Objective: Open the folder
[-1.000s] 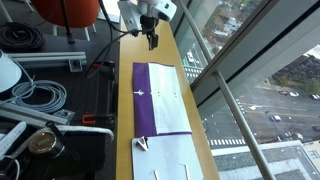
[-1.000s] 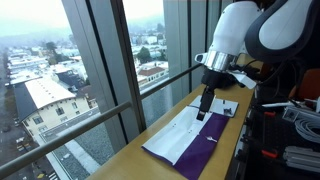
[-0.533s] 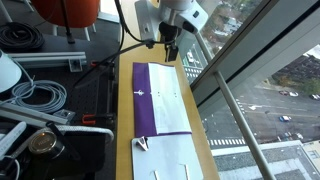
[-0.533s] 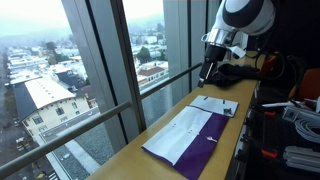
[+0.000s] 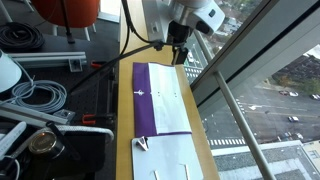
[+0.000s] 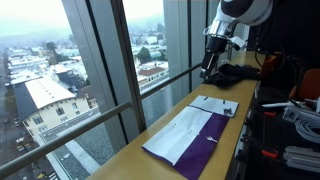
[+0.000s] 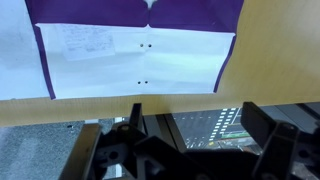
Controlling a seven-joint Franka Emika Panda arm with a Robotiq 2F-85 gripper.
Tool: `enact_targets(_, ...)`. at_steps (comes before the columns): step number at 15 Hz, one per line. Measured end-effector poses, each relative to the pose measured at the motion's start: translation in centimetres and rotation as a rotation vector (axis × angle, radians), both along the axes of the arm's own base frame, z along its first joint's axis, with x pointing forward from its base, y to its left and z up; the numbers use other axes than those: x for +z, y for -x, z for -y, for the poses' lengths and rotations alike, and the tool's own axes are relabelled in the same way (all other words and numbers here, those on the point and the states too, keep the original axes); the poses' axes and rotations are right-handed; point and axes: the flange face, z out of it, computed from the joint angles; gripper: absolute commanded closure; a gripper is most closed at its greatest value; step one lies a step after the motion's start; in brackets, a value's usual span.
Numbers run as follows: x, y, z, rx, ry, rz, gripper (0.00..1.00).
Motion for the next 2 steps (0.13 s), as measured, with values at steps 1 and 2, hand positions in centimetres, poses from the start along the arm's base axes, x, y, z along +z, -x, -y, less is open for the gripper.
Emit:
enact_targets(1,0.00,0.00,-0.03,0.000,0.000,0.000,0.00)
enact_targets(2,0.00,0.00,-0.01,-0.001,-0.001,0.000,0.00)
